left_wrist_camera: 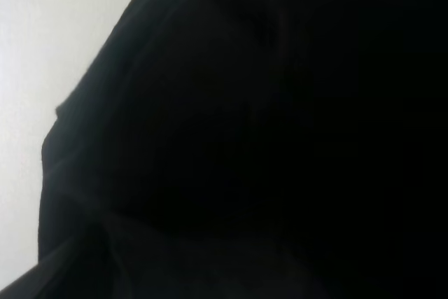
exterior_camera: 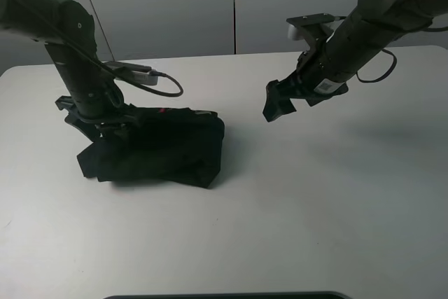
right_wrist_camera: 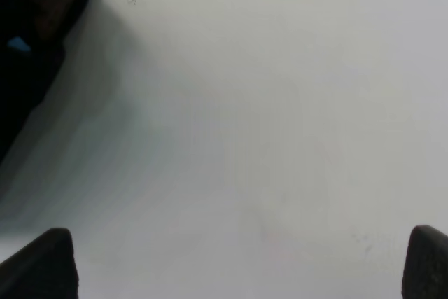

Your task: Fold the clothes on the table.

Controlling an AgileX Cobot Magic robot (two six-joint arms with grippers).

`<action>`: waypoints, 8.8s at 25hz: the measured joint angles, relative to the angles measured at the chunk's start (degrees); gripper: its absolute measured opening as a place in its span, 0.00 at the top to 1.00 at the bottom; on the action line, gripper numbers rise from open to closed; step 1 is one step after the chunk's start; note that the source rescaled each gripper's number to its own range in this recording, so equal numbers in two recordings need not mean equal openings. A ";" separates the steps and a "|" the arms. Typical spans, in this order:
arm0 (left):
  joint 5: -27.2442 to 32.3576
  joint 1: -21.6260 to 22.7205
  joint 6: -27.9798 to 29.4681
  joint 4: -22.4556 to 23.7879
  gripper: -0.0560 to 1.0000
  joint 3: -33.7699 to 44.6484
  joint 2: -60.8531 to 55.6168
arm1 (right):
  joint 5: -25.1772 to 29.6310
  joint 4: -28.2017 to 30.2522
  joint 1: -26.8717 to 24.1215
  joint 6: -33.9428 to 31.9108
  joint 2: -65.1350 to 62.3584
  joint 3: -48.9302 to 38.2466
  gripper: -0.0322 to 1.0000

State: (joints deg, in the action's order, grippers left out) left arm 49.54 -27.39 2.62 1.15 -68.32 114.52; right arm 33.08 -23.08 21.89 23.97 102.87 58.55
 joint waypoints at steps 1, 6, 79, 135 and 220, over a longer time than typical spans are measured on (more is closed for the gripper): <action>-0.89 0.03 0.11 0.21 0.01 0.31 0.47 | 0.00 0.00 0.00 -0.10 0.00 0.00 0.00; -3.11 1.65 0.24 -1.15 0.01 0.53 2.08 | 0.40 0.11 0.00 -0.45 0.00 0.00 0.00; 20.72 2.15 0.02 -2.24 0.01 31.66 -114.18 | 31.48 10.45 0.00 -14.93 -97.60 -28.56 0.00; 12.82 18.09 -1.21 -2.45 0.01 38.98 -114.52 | 30.17 13.52 -19.67 -13.25 -100.45 -29.17 0.00; 12.82 18.19 -1.77 -2.33 0.01 38.98 -114.52 | 30.17 13.52 -19.12 -12.36 -102.83 -29.17 0.00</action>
State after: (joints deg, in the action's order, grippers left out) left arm 62.36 -9.20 0.85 -1.19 -29.34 0.00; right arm 63.26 -9.55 2.76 11.61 0.04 29.38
